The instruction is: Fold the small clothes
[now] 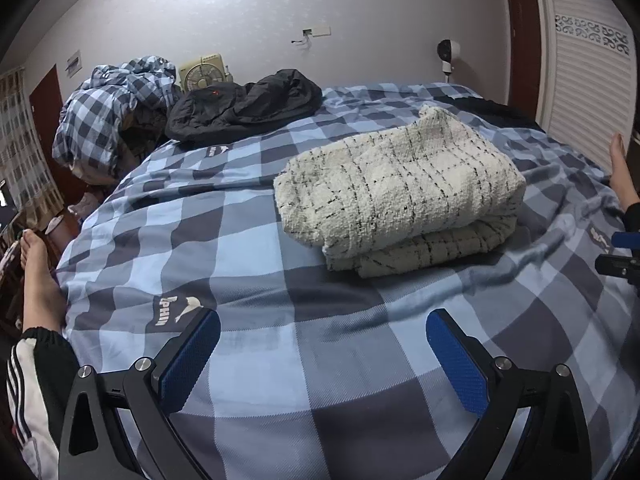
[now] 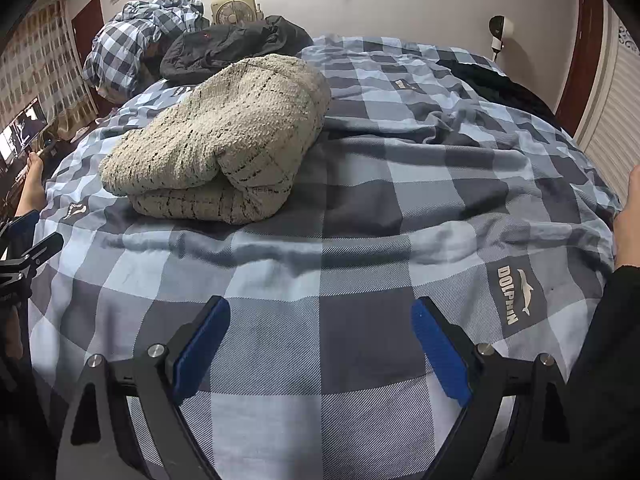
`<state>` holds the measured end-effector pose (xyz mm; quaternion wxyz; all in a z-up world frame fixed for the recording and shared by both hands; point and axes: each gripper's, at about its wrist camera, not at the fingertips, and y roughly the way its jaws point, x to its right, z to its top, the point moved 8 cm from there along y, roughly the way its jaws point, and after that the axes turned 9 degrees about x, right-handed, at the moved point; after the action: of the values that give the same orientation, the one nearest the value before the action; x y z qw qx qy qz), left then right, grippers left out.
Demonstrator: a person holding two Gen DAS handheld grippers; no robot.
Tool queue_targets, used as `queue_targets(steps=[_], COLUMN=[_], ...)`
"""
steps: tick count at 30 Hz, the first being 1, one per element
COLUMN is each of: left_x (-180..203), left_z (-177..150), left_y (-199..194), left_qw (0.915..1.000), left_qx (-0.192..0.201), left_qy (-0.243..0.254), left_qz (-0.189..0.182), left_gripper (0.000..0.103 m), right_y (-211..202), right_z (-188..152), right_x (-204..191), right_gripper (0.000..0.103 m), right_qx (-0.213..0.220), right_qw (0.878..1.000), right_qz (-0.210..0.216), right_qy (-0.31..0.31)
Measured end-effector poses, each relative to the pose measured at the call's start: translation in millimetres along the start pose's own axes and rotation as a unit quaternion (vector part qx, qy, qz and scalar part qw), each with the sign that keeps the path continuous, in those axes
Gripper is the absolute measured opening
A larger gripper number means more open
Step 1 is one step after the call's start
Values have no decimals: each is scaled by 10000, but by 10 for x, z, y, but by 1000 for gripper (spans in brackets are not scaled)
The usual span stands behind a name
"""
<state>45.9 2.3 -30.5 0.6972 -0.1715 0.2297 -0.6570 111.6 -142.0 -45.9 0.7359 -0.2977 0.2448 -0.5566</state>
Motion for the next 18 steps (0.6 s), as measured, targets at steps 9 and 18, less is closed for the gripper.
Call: queue_targets(steps=[9,18], left_x=[31,55], left_z=[-6,0], left_y=[-1,-14], left_qw=[10000,9999], left_qx=[-10,11], left_qy=[83,141], left_qz=[-15,-8], left_gripper=[103,103], right_y=[-10,0], right_z=[3,-3], right_x=[-3,2], right_gripper=[90,90], right_qx=[-26,-46], right_qw=[10000,10000], right_qz=[2,-13], right_qy=[7,24])
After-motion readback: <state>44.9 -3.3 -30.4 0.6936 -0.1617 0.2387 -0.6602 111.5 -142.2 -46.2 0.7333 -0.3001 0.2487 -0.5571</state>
